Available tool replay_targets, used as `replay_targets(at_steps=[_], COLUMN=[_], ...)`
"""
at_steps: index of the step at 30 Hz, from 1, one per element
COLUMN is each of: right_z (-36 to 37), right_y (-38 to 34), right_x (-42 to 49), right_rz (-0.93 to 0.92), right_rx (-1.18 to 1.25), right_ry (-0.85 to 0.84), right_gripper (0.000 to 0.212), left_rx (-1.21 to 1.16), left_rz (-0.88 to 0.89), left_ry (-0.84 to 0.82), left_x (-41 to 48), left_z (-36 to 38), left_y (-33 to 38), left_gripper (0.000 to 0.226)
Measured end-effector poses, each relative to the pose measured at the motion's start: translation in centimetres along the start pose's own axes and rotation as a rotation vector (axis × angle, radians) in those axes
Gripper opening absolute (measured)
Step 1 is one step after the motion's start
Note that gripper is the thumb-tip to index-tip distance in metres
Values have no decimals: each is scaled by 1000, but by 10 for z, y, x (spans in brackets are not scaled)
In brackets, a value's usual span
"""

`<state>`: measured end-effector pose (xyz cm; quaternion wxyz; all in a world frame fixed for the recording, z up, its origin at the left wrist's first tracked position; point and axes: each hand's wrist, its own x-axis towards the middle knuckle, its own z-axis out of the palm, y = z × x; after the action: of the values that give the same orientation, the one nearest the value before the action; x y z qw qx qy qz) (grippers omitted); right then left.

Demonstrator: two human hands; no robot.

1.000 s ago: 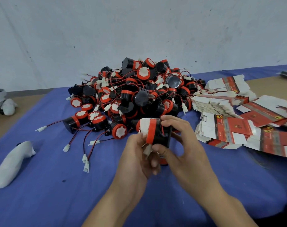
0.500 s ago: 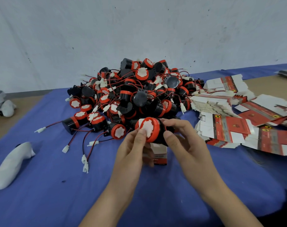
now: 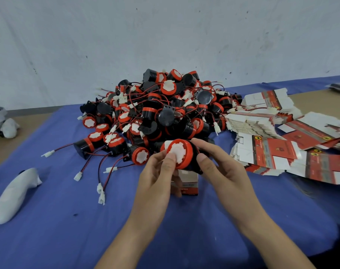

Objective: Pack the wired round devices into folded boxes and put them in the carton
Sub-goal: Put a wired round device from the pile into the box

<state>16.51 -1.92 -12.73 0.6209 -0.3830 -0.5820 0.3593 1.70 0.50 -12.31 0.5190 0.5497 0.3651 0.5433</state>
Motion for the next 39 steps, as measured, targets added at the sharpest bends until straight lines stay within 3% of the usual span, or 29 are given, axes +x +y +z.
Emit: replay_targets(at_steps=[5,7,10,12,15,18,19,24,27,32,39], right_z=[-2,-6,-18,-28,-31,-25,-23,-13,-4,7,3], right_y=[1,-1,2,7,16,32,36,52,52,54,50], right_x=[2,3,7,9,10,11,11,10,8,5,-5], right_rz=[-4,-16,-31,41,193,302,316,176,59,2,141], right_rx=[-20,-6,-172,-274,-359,-456,-473,-611,-671,-663,-516], right_ry=[-9,65,194,191,49,-106,-147,-195,-129,-68,-194], right_gripper=[35,39,46,59,86,123,124,79,83,82,79], left_rx=[-55,-49,30,89,185,326,380,682,823,984,1348], left_rz=[-38,-50,-29,5,57,112,124,147,143,101,100], left_ry=[11,40,90,121,177,207,220,237,216,154,49], left_x=[2,4,7,6,4,2,1,-1,-3,-5,-2], left_z=[-2,-4,-9,-11,-13,-14,-14,-15,-14,-12,-16], left_y=[-2,-2,-3,-3,-5,-6,-7,-13,-14,-15,-14], left_gripper=[30,30,32,23,9,14,15,29,47,49,45])
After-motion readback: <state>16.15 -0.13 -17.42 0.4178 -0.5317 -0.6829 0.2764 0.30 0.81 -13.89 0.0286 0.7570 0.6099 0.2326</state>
